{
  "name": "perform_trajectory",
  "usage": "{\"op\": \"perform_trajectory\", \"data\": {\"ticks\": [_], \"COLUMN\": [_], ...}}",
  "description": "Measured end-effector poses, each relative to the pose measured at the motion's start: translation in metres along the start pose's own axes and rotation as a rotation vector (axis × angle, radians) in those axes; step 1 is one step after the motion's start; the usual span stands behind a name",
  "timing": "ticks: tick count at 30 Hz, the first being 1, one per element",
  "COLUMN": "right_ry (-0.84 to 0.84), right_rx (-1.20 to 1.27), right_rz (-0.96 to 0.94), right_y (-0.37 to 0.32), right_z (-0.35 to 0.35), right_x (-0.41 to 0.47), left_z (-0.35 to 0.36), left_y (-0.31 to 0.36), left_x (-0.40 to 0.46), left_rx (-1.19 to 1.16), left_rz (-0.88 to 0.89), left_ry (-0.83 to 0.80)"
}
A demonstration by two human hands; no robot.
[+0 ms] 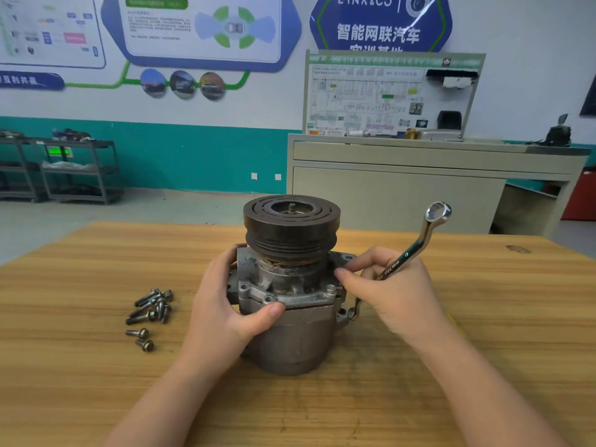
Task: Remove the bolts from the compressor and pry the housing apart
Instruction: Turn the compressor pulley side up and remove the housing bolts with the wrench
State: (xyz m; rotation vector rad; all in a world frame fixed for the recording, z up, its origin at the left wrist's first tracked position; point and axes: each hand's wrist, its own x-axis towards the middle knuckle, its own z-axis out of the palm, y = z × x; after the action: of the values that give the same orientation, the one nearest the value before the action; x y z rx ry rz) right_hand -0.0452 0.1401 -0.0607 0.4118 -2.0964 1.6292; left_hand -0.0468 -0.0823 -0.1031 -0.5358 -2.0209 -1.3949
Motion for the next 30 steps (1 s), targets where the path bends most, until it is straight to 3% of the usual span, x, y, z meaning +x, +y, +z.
{"op": "perform_trajectory", "data": {"ticks": [30], "right_ry": [-0.038], "right_rx": [0.013], "right_rz": [0.01], "right_y": [0.0002], "right_z": [-0.0021], "right_x": [-0.0006], "left_z": [-0.0014], "left_y": [0.0018], "left_x": [-0.0002], "left_rx": [0.021], "left_rz": [-0.029], "left_ry": [-0.029]}}
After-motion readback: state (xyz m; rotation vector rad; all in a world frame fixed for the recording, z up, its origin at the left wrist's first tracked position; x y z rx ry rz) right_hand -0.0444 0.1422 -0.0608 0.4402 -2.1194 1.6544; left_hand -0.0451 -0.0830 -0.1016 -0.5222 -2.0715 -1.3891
